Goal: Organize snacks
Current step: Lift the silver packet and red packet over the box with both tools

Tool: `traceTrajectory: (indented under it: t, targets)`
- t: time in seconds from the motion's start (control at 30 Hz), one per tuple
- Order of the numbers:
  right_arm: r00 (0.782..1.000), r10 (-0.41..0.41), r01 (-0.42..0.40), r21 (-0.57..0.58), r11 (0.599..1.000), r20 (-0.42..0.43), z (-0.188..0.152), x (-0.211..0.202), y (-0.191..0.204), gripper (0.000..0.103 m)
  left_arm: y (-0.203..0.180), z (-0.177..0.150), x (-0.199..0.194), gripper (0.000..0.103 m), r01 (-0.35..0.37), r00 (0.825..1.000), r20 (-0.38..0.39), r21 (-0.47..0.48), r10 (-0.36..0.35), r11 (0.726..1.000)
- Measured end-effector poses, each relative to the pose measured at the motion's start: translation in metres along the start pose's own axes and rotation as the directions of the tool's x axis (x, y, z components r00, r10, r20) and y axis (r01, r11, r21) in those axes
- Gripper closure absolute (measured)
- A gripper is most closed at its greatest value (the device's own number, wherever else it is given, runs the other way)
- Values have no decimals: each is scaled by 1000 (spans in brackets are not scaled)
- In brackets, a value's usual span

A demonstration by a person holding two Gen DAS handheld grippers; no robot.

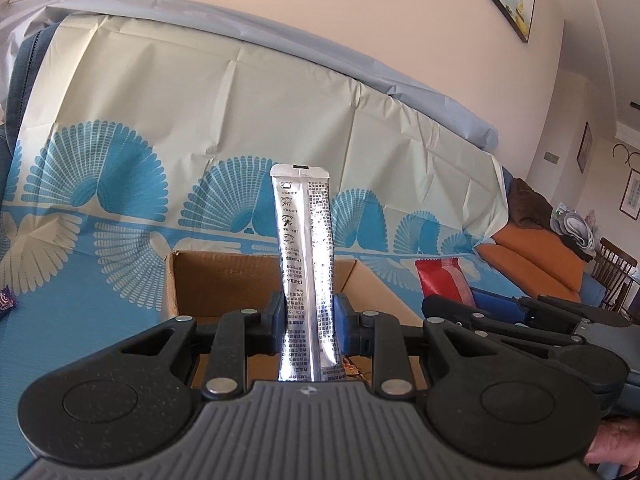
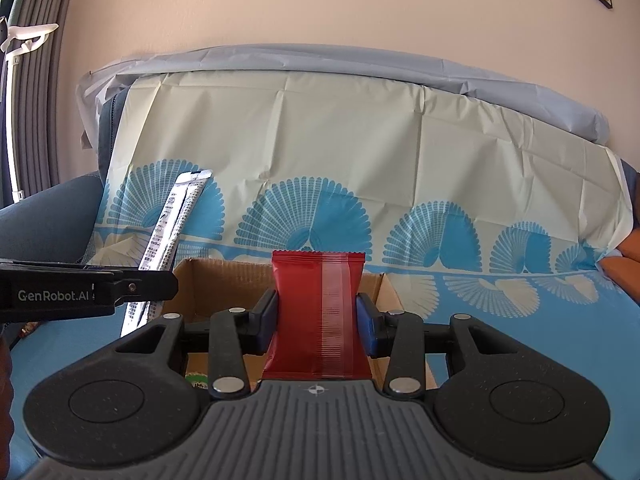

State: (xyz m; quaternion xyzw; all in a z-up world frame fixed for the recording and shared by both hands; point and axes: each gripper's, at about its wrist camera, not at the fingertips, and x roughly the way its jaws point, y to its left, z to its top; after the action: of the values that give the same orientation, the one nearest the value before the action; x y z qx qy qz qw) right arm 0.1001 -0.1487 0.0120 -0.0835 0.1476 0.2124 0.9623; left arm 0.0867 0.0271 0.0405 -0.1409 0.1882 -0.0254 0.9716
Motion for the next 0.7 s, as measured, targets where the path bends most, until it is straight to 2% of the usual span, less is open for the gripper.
traceTrajectory:
  t: [0.7]
  targets:
    - [1000,-2,2,-5,1000,-1,0,0,1,60,0,0,0,75,2,1000,0,-4,-2,1000]
